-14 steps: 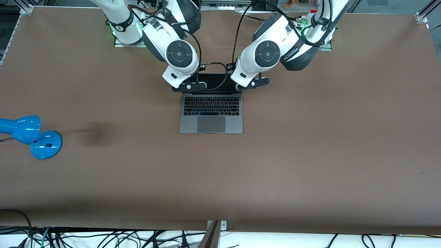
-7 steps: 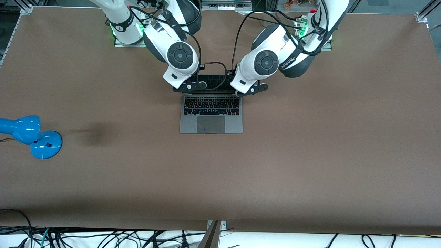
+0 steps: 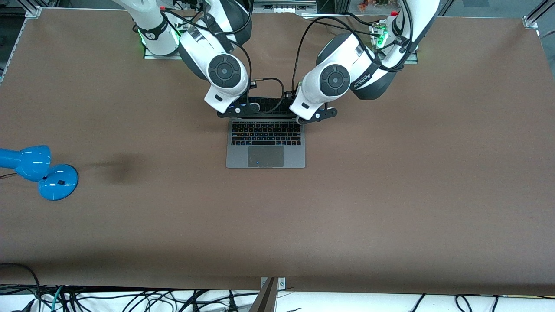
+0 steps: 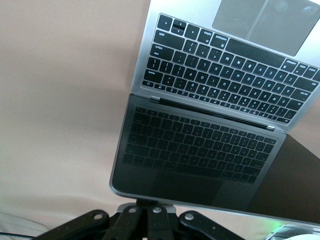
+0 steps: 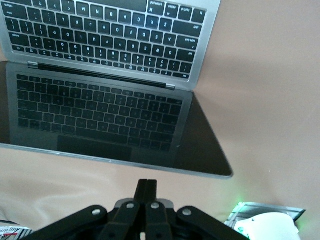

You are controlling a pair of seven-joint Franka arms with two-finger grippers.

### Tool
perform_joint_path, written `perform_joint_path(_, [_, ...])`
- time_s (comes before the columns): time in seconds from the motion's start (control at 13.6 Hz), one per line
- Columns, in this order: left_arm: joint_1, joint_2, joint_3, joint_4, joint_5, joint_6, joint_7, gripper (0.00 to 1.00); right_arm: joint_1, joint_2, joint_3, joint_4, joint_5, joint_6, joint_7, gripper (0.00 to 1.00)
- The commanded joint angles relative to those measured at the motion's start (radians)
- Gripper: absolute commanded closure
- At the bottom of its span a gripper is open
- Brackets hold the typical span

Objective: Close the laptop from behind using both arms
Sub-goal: 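Lower both grippers against the back of the laptop screen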

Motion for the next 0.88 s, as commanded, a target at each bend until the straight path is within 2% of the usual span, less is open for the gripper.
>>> perform_joint_path(0.0, [-0.002,0.036,0.001,0.051,0.031,0.003,-0.013,1.00,-0.011,-0.016,-0.025,-0.004,-0.003,0.003,-0.078,1.00])
perform_joint_path(0.81, [-0.002,0.123,0.008,0.142,0.099,0.003,-0.014,1.00,-0.048,-0.010,-0.038,-0.002,-0.014,0.038,-0.151,1.00])
